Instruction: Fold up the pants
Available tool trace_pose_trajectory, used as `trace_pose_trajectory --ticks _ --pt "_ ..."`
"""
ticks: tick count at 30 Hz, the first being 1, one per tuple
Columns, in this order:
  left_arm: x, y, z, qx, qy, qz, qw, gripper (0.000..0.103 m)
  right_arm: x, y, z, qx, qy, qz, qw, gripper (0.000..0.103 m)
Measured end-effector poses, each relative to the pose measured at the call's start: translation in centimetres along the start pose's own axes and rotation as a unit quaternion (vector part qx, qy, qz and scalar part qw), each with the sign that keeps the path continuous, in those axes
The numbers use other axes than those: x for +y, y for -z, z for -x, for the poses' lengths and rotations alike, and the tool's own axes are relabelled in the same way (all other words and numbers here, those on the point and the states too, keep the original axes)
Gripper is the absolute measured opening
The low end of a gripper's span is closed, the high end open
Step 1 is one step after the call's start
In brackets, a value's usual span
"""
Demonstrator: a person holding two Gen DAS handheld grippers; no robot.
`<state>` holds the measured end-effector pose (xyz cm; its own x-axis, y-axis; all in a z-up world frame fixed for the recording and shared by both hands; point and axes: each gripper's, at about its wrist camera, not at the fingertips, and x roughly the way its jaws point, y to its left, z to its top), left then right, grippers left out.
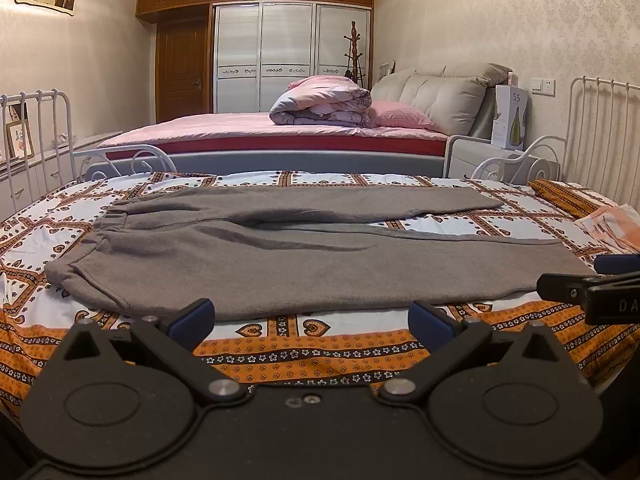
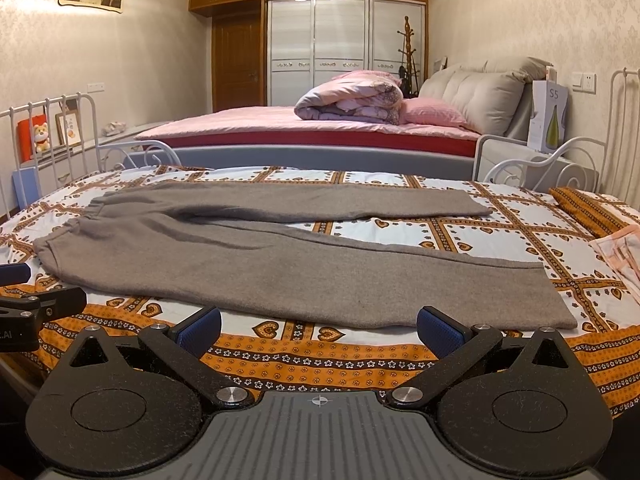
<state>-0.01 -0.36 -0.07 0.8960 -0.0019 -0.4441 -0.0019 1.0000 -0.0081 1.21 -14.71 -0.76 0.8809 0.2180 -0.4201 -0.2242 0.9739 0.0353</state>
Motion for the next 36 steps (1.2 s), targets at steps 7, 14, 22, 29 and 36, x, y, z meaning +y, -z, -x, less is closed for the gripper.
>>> trace_pose_trajectory --ticks 7,14,22,29,36 --pt "0.07 0.09 0.02 0.0 0.001 0.001 1.0 0.097 -0.06 -0.05 -0.05 -0.001 0.0 0.0 1.0 0.103" --pt "0.11 0.11 -0.02 0.001 0.001 0.001 1.0 0.097 -0.09 -0.06 -0.04 -0.001 0.0 0.0 1.0 0.103" --pt "0.14 0.13 -0.13 0.003 0.0 0.0 1.0 0.097 -0.1 -0.1 -0.07 -0.001 0.0 0.0 1.0 0.103" --pt "0.1 0.18 -0.11 0.004 -0.004 0.002 1.0 0.097 -0.05 -0.16 -0.09 -0.001 0.0 0.0 1.0 0.103" --pt "0.05 0.1 -0.25 0.009 -0.008 0.001 0.9999 0.097 0.04 -0.27 0.01 -0.003 -0.005 0.001 1.0 0.103"
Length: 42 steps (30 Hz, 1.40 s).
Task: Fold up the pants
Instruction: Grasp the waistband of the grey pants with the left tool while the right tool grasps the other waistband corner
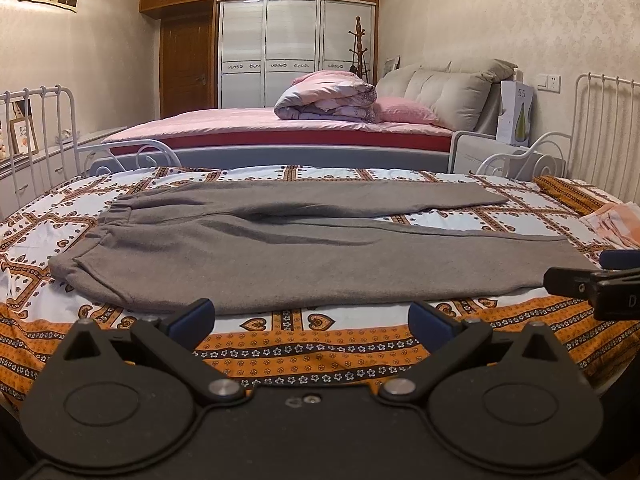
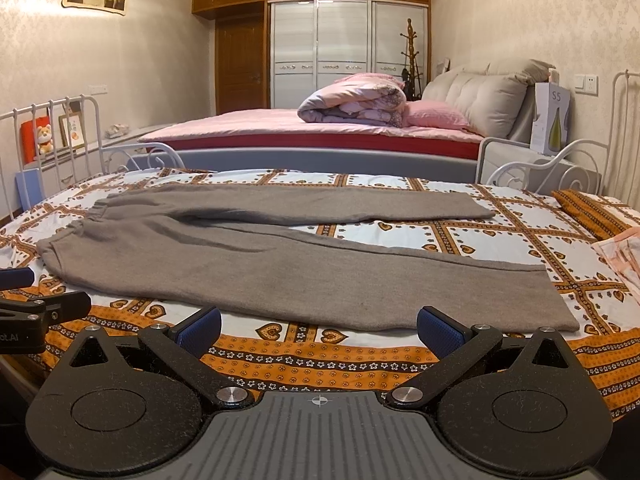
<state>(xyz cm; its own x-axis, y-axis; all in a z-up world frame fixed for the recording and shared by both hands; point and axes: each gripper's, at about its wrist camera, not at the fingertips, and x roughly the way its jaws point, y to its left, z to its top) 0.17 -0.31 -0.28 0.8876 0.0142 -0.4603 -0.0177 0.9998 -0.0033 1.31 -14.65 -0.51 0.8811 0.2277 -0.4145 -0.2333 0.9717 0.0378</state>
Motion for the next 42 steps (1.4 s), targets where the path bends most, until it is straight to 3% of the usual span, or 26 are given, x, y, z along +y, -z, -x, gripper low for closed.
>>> trace_pose_trajectory --ticks 13,16,20,23,29,39,40,42 --pt "-0.1 -0.4 -0.2 0.008 -0.013 -0.009 0.9998 0.097 0.0 0.0 0.0 0.0 -0.002 -0.003 1.0 0.103" --pt "0.9 -2.2 -0.5 0.009 -0.024 -0.023 0.9994 0.097 -0.4 -0.6 -0.4 0.006 -0.02 -0.008 1.0 0.103" --pt "5.7 -6.4 -2.5 -0.013 -0.023 0.017 0.9995 0.097 -0.7 -3.9 -2.1 -0.008 -0.053 0.01 0.999 0.103" --pt "10.6 -9.7 -5.6 -0.014 -0.051 0.018 0.9984 0.095 -0.8 -7.1 -5.5 0.007 -0.08 0.024 0.996 0.103" --pt "20.6 -14.2 -14.0 0.037 -0.085 0.035 0.9951 0.072 -1.0 -13.0 -14.5 -0.002 -0.122 0.024 0.992 0.103" --pt "31.5 -15.9 -29.4 0.108 -0.08 0.026 0.9906 0.07 1.8 -20.9 -34.9 0.014 -0.166 0.059 0.984 0.103" --pt "32.2 -15.8 -31.1 0.117 -0.087 0.027 0.989 0.07 2.0 -21.2 -36.9 0.02 -0.171 0.061 0.983 0.101" --pt "33.5 -15.3 -34.0 0.139 -0.092 0.032 0.9854 0.059 3.2 -21.7 -41.5 0.042 -0.182 0.075 0.979 0.082"
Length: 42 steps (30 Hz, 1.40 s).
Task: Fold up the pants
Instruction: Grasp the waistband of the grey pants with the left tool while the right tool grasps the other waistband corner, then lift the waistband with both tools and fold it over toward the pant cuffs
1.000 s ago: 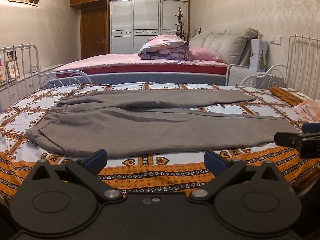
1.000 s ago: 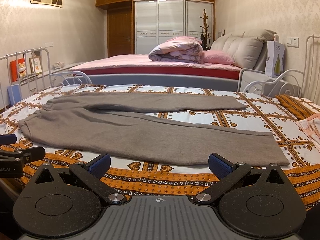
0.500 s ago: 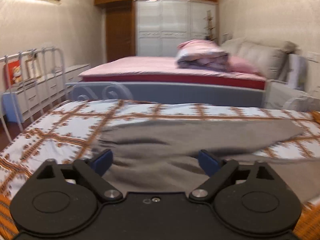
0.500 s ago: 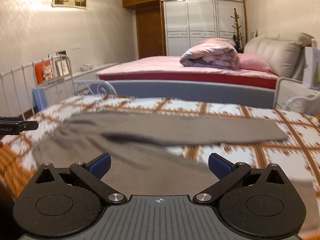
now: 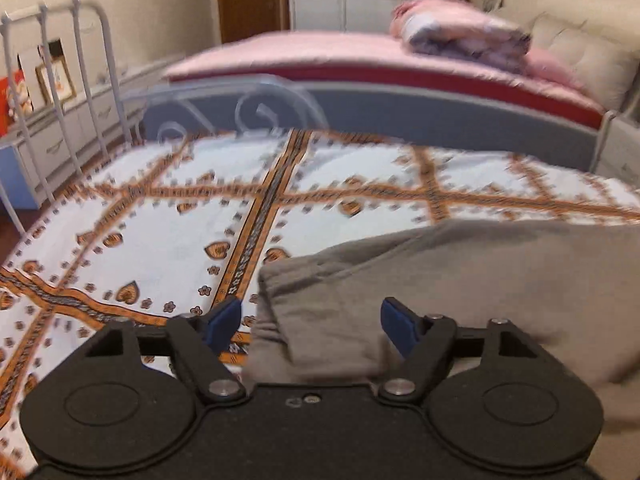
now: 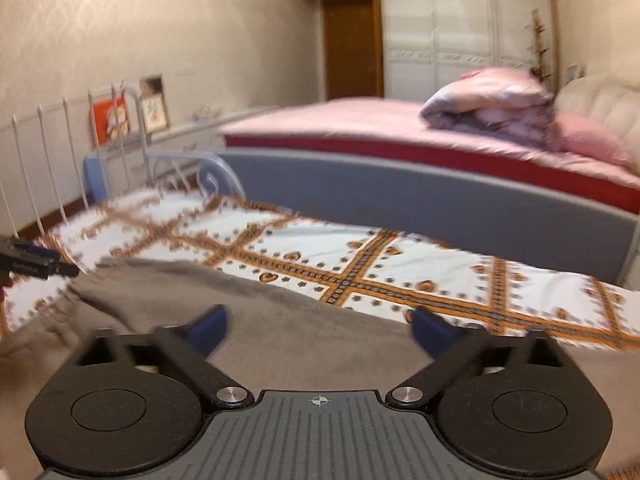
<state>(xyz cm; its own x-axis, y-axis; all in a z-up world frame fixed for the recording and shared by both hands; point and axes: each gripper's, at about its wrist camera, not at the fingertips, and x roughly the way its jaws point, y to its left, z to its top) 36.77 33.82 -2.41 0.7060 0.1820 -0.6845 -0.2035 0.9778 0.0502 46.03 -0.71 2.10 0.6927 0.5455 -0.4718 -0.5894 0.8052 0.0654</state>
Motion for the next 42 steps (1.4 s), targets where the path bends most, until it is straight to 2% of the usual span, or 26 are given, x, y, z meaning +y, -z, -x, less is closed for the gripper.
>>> trace_pose_trajectory --ticks 2,6,8,13,16,19,21,22,23,24,26,27,30,33,38,42 --pt "0.9 -0.3 -2.7 0.021 0.005 0.008 0.9997 0.055 -0.4 -0.2 -3.5 0.02 -0.006 0.011 1.0 0.076" --pt "1.5 -0.7 -4.5 0.023 0.025 -0.006 0.9994 0.057 -0.7 -0.2 -10.3 0.048 -0.018 0.044 0.998 0.074" --pt "1.5 -0.8 -5.2 0.026 0.036 -0.021 0.9988 0.057 -0.9 0.1 -12.2 0.059 -0.026 0.057 0.996 0.073" --pt "1.6 -1.5 -7.2 0.031 0.062 -0.035 0.997 0.065 -1.7 0.5 -16.5 0.101 -0.045 0.09 0.99 0.065" --pt "2.6 -1.7 -8.7 0.039 0.097 -0.01 0.9945 0.068 -2.4 0.4 -17.4 0.11 -0.061 0.098 0.987 0.065" --pt "2.9 -1.6 -8.9 0.032 0.113 -0.004 0.9931 0.061 -3.0 0.1 -18.0 0.122 -0.08 0.094 0.985 0.065" --pt "3.1 -1.6 -8.9 0.024 0.108 -0.001 0.9938 0.04 -3.0 0.2 -18.1 0.125 -0.085 0.104 0.983 0.063" --pt "3.2 -1.6 -8.8 0.022 0.117 0.004 0.9929 0.036 -2.9 0.1 -18.1 0.128 -0.087 0.105 0.982 0.061" --pt "3.2 -1.5 -8.8 0.019 0.123 0.006 0.9922 0.032 -2.9 0.0 -18.1 0.13 -0.092 0.099 0.982 0.051" --pt "3.0 -1.5 -8.7 0.015 0.123 0.0 0.9923 0.026 -2.8 -0.1 -18.0 0.131 -0.096 0.095 0.982 0.033" --pt "2.5 -1.5 -8.4 0.007 0.118 -0.007 0.993 0.022 -2.1 -0.1 -17.7 0.132 -0.096 0.101 0.981 0.014" --pt "2.3 -1.6 -8.1 0.002 0.112 -0.012 0.9936 0.02 -1.7 -0.1 -17.5 0.132 -0.091 0.105 0.982 0.01" --pt "2.1 -2.0 -6.3 -0.028 0.106 -0.019 0.9938 0.018 -0.8 -0.6 -16.2 0.122 -0.073 0.113 0.983 0.006" --pt "2.7 -2.4 -3.3 -0.072 0.124 -0.013 0.9896 0.018 0.2 -1.4 -13.4 0.098 -0.067 0.13 0.984 0.005" --pt "3.3 -1.3 3.1 -0.146 0.157 -0.029 0.9763 0.018 2.1 -2.1 -5.7 0.049 -0.064 0.156 0.984 0.005" --pt "3.0 1.5 7.6 -0.177 0.172 -0.028 0.9687 0.018 4.2 -0.7 0.8 0.014 -0.06 0.188 0.98 0.005"
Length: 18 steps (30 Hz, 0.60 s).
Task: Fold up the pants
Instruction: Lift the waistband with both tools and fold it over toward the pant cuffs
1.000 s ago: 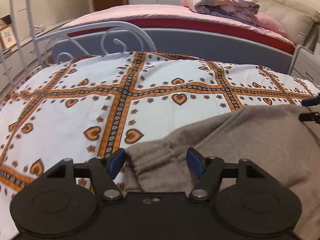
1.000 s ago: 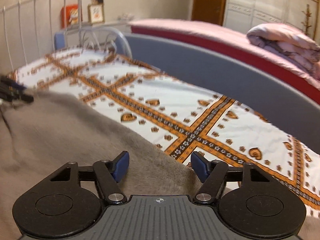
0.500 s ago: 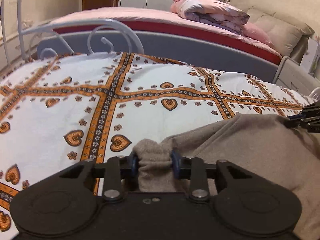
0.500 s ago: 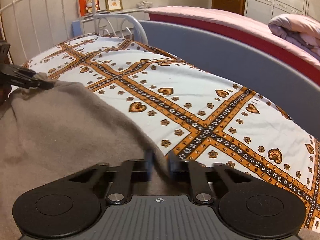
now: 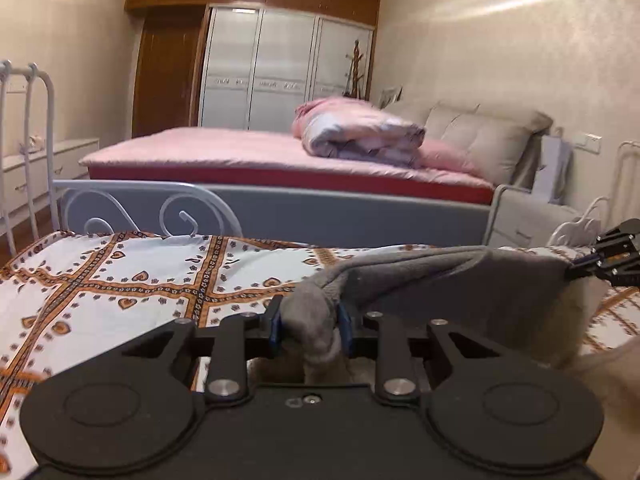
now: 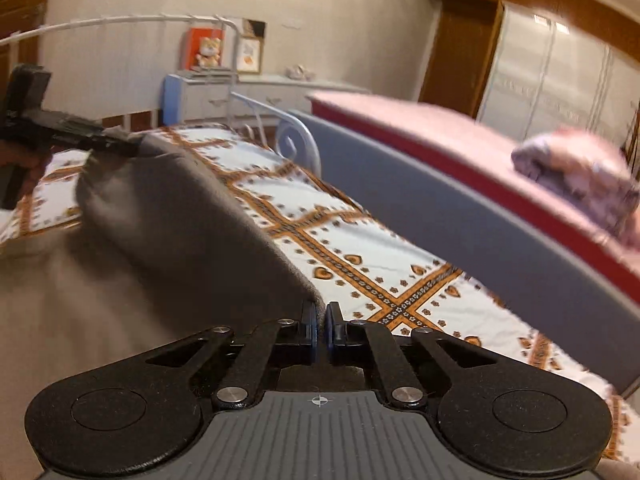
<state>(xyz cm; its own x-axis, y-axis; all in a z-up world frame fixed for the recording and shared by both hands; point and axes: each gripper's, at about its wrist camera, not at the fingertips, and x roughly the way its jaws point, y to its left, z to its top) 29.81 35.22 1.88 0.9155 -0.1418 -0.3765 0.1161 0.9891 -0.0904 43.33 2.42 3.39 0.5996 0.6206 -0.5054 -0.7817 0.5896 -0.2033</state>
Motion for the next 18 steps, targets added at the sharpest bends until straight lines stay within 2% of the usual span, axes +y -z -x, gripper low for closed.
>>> trace_pose_trajectory --ticks 4,7,9,12,16,18 --pt "-2.6 2.8 4.5 -0.002 -0.004 -0.008 1.0 0.018 5.0 2.6 4.9 -0.002 0.005 0.042 0.999 0.005" --pt "-3.7 6.3 7.4 0.023 -0.015 0.011 0.9996 0.018 9.0 6.0 7.6 0.009 0.01 0.054 0.998 0.005" --pt "-3.9 8.6 8.3 0.066 -0.04 0.032 0.9965 0.035 11.3 8.4 9.0 0.004 0.021 0.057 0.998 0.006" --pt "-3.7 11.2 10.0 0.106 -0.083 0.086 0.9871 0.039 12.8 10.9 11.4 -0.001 0.037 0.001 0.999 0.007" --pt "-3.9 11.3 11.9 0.09 -0.1 0.159 0.9781 0.041 12.2 11.8 13.9 -0.015 0.059 -0.108 0.992 0.007" --pt "-4.4 10.9 12.2 0.079 -0.106 0.191 0.9727 0.052 12.1 11.6 14.2 -0.022 0.069 -0.143 0.987 0.011"
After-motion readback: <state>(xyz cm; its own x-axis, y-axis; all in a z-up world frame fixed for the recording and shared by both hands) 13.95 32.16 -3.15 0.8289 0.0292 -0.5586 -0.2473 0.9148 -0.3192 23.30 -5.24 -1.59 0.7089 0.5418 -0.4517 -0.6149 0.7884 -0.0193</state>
